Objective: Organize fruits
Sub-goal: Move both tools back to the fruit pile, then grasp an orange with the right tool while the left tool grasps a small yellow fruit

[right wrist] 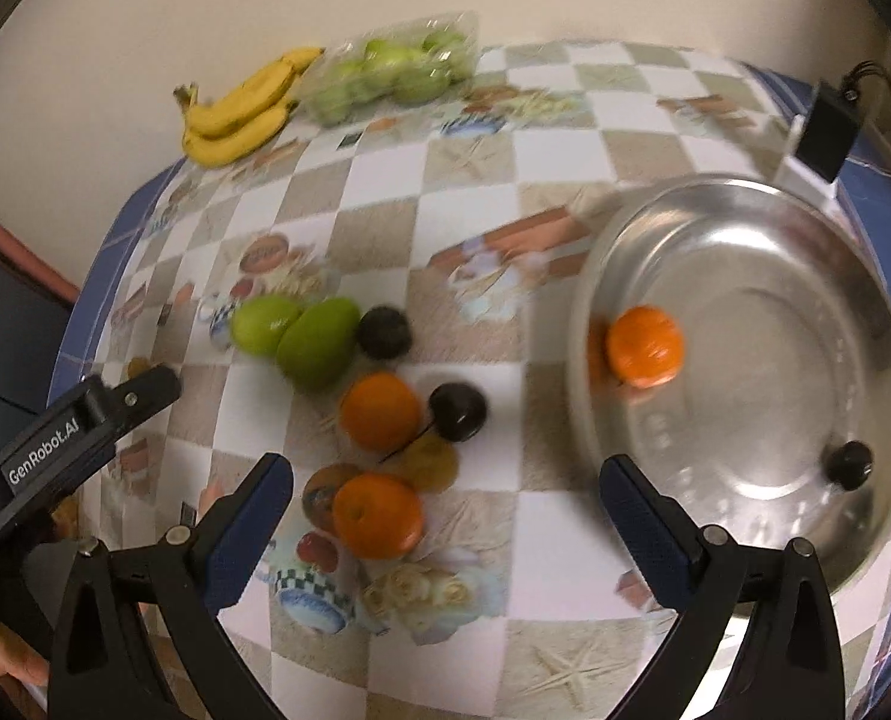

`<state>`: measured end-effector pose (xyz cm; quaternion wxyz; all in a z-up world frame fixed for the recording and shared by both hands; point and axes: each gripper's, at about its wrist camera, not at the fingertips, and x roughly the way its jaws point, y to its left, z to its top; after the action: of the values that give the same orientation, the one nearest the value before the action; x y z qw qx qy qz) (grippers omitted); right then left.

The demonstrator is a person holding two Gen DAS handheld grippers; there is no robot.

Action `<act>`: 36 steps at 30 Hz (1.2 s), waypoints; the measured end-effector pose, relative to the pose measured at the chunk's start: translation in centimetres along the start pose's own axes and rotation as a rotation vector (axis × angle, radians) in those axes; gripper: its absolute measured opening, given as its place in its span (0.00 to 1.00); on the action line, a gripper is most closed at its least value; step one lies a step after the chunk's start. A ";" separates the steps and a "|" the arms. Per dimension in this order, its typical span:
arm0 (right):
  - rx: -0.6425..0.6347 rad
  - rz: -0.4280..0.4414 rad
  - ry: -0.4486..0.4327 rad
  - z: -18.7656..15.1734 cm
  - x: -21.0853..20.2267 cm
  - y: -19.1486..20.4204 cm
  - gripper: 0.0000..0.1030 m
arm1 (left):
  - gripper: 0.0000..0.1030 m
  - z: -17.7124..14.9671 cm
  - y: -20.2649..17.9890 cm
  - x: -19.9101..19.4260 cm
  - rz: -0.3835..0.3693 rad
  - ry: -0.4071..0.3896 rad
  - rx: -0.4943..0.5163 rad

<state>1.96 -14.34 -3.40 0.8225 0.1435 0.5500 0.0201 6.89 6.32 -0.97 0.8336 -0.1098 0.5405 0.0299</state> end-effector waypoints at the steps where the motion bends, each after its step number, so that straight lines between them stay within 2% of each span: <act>1: -0.007 0.001 0.008 -0.2 0.2 0.3 0.99 | 1.00 -0.1 -0.3 0.2 0.004 0.010 0.014; 4: -0.036 -0.010 0.029 -0.6 0.7 1.1 0.95 | 1.00 -0.5 -0.8 0.8 0.022 0.033 0.044; 9: -0.043 -0.003 0.080 -1.0 1.9 1.7 0.77 | 1.00 -1.2 -1.2 2.2 0.036 0.096 0.060; 13: -0.036 -0.015 0.116 -1.4 3.1 1.7 0.71 | 1.00 -1.7 -1.2 3.5 0.046 0.146 0.053; 18: -0.029 -0.016 0.136 -1.6 4.1 1.7 0.61 | 1.00 -2.1 -1.1 4.1 0.048 0.168 0.044; 19: -0.032 -0.016 0.133 -1.6 4.0 1.8 0.60 | 1.00 -2.2 -1.1 4.2 0.047 0.170 0.045; 23: -0.033 0.015 0.133 -1.6 3.9 2.0 0.42 | 0.99 -2.4 -1.2 4.3 -0.016 0.188 0.027; 32: -0.021 0.044 0.122 -1.3 3.3 2.4 0.40 | 0.97 -2.1 -1.4 3.8 -0.065 0.175 0.007; 36: -0.012 0.022 0.096 -1.0 1.9 1.8 0.40 | 0.95 -1.8 -1.7 3.3 -0.083 0.160 0.015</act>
<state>2.00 -12.01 -4.98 0.7958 0.1432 0.5871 0.0393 6.94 4.02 -4.45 0.7890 -0.1278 0.6007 -0.0176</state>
